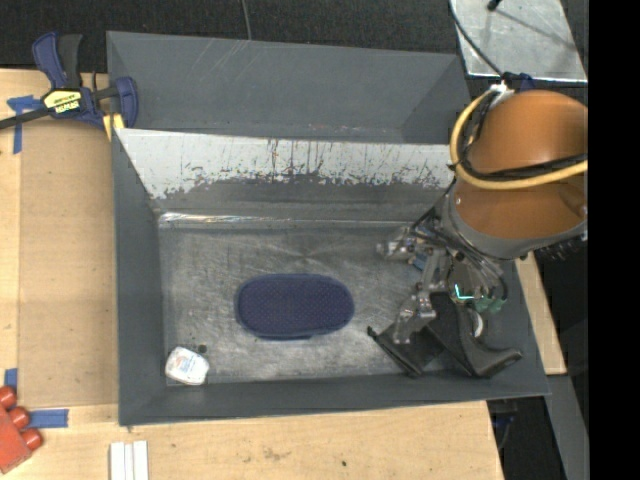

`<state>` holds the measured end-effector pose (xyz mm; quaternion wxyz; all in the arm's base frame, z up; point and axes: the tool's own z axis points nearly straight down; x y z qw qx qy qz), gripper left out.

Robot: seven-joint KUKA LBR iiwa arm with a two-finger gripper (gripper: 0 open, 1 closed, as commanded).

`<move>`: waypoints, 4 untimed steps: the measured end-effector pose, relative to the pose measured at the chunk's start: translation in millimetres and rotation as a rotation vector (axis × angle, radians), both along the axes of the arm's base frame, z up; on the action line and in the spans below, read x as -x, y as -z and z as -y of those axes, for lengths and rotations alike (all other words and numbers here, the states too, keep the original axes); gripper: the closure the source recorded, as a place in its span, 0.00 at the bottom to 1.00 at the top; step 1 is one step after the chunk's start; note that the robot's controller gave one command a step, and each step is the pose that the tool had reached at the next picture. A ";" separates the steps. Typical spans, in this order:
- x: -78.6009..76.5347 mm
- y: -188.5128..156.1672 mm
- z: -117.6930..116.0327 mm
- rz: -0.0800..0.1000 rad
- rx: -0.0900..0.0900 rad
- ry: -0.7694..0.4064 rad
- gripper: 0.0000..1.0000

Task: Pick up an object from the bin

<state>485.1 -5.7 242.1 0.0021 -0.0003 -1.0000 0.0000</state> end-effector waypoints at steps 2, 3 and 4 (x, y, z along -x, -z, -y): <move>-37.9 141.4 -148.7 0.009 -0.001 0.323 0.00; -35.8 142.1 -145.3 0.007 0.000 0.505 0.00; -43.7 169.1 -143.2 0.008 -0.004 0.800 0.00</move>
Offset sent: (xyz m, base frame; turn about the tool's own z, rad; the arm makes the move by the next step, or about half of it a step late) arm 0.0297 0.1474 -0.1721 0.1793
